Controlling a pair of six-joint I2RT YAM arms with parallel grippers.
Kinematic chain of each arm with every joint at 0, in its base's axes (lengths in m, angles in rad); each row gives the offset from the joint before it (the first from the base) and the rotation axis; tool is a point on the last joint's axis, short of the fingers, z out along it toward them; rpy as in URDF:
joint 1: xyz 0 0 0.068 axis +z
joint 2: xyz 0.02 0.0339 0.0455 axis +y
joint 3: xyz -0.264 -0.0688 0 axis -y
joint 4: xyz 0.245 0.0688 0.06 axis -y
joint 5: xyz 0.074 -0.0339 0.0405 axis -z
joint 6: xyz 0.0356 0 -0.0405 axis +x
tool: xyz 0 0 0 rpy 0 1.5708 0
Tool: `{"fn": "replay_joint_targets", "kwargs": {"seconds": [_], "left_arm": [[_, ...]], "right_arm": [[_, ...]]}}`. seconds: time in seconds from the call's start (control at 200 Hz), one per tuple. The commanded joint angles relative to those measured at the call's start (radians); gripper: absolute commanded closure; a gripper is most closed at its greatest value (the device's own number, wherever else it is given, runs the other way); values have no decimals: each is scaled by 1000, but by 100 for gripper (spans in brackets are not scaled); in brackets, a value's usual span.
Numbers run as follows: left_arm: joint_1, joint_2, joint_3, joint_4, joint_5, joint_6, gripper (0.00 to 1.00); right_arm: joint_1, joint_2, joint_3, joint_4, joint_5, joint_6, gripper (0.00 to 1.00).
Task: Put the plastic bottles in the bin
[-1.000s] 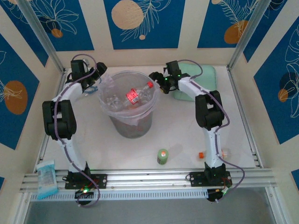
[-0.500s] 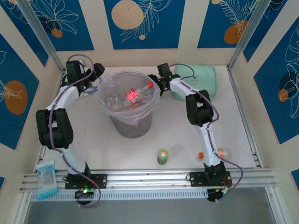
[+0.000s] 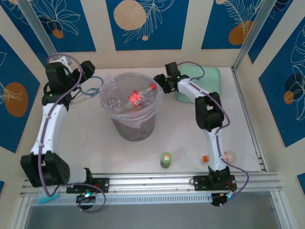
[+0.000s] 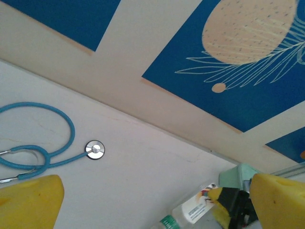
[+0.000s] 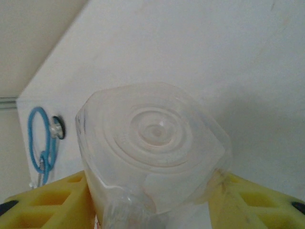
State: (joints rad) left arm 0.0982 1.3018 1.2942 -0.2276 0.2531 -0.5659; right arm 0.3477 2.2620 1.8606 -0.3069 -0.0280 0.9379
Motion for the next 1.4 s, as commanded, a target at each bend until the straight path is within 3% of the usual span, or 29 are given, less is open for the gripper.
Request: {"fn": "replay_joint_targets", "kwargs": {"seconds": [0.0,0.28,0.495,0.62,0.825,1.021,1.186,1.256,1.396], "left_arm": [[11,-70,-21,-93,1,31,0],[0,-222,-130,16,181,-148,0],[-60,-308,-234,6,141,-138,0],[-85,-348,-314,0,121,-133,0],[-164,-408,-388,-1,80,-142,0],[-223,-441,-425,6,63,-170,0],[-251,-458,-448,-8,43,-170,0],[-256,-460,-456,-3,37,-173,0],[-258,-458,-460,7,32,-172,0]], "right_arm": [[-36,-168,-26,28,25,-80,51],[-121,-516,-145,-9,88,-257,55],[-140,-795,-250,17,77,-309,59],[-39,-894,-279,19,111,-348,61],[180,-852,-266,73,205,-401,62],[267,-688,-200,140,245,-412,65],[345,-657,-246,156,253,-413,65],[359,-663,-260,95,226,-375,59],[372,-723,-285,-35,184,-372,33]]}}
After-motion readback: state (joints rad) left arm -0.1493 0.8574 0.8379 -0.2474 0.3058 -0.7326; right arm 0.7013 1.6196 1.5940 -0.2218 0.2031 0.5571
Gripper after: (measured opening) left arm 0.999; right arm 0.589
